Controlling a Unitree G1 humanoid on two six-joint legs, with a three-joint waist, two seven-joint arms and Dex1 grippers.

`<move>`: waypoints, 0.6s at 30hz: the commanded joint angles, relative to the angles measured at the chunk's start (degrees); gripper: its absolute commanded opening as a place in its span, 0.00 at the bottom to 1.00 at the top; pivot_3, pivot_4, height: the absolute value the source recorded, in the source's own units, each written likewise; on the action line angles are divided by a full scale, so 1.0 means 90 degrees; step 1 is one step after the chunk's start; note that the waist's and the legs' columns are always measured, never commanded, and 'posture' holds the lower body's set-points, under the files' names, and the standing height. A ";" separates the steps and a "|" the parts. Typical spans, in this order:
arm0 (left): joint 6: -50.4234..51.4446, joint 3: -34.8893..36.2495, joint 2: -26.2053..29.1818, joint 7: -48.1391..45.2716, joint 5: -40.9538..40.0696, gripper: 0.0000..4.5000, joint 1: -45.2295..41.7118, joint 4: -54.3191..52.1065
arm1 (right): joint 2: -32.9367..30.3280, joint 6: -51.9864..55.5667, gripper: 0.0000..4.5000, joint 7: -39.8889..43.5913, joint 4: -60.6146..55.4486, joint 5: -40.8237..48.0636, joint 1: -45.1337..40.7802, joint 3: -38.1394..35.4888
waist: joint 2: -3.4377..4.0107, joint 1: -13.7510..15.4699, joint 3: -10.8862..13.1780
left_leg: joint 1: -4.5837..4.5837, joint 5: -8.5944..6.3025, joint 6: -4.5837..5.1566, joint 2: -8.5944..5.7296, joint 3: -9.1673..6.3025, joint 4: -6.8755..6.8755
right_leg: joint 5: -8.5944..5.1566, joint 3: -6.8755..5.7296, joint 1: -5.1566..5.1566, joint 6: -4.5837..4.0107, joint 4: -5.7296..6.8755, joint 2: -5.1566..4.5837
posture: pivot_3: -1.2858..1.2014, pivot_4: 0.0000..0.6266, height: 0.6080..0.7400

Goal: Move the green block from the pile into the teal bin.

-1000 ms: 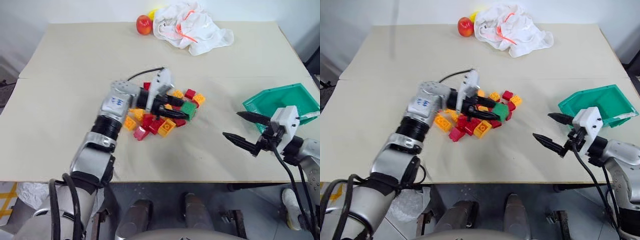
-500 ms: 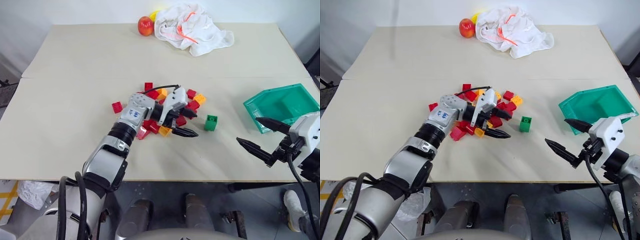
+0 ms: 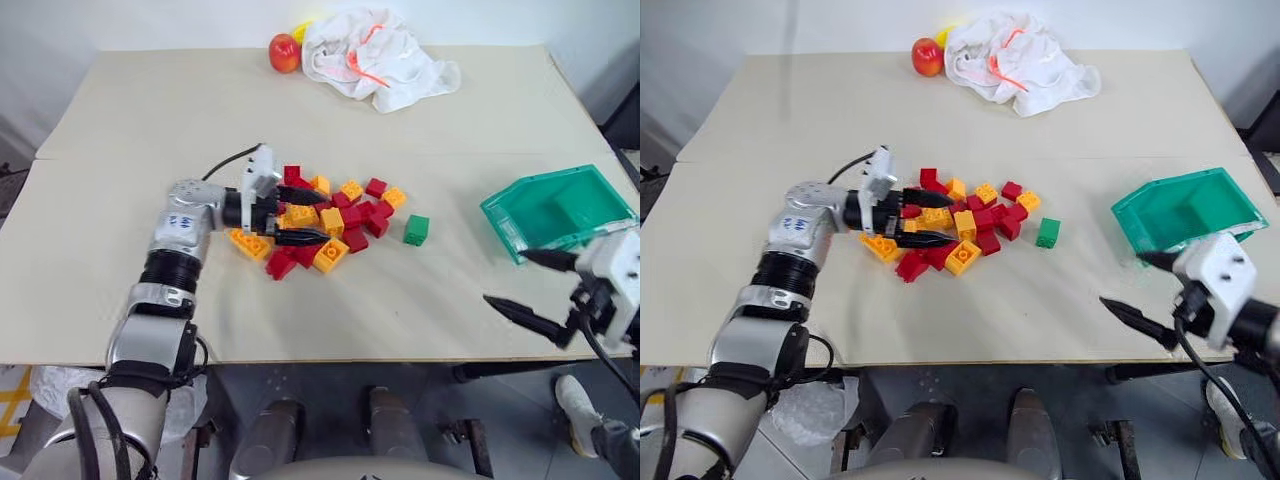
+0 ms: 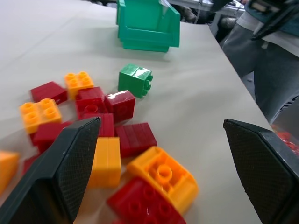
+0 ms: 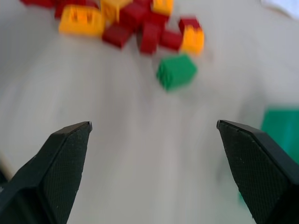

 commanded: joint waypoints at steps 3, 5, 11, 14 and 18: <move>0.0145 0.0500 0.0085 0.0049 -0.0615 0.99 0.0377 -0.0604 | 0.0340 0.0007 1.00 -0.0381 0.1365 -0.0599 -0.1767 0.1636 | 0.0000 0.0035 0.0001 | -0.0004 0.0000 0.0000 -0.0003 0.0000 0.0002 | 0.0002 0.0000 -0.0002 -0.0001 -0.0001 -0.0003 | 0.52 0.24 1.00; 0.0132 0.0594 0.0165 0.0121 -0.0679 0.99 0.0535 -0.0753 | 0.0552 -0.0112 1.00 -0.0324 0.2039 -0.0877 -0.2408 0.2195 | -0.0001 0.0027 0.0001 | -0.0013 0.0000 0.0000 -0.0005 -0.0001 0.0003 | 0.0003 0.0000 -0.0010 0.0000 -0.0003 -0.0004 | 0.52 0.24 1.00; 0.0120 0.0845 0.0303 0.0176 -0.1030 0.99 0.1064 -0.1417 | 0.1330 -0.0922 1.00 0.0001 0.4581 -0.1811 -0.4308 0.3355 | 0.0001 -0.0071 0.0001 | -0.0022 -0.0001 0.0001 -0.0007 -0.0004 -0.0001 | 0.0005 -0.0005 -0.0018 0.0000 0.0003 -0.0005 | 0.52 0.24 1.00; 0.0192 0.0851 0.0352 0.0291 -0.1121 0.99 0.1309 -0.1764 | 0.1585 -0.1193 1.00 0.0271 0.5397 -0.2097 -0.4829 0.3676 | 0.0003 -0.0137 0.0001 | -0.0022 -0.0001 0.0000 -0.0001 -0.0004 -0.0005 | 0.0006 -0.0007 -0.0023 -0.0001 0.0013 -0.0002 | 0.52 0.24 1.00; 0.0263 0.0840 0.0423 0.0349 -0.1235 1.00 0.1504 -0.2018 | 0.1713 -0.1288 0.91 0.0634 0.5517 -0.2170 -0.4944 0.3841 | 0.0003 -0.0126 0.0000 | -0.0022 0.0000 -0.0002 -0.0001 -0.0007 -0.0005 | 0.0006 -0.0009 -0.0023 -0.0002 0.0013 -0.0002 | 0.52 0.24 1.00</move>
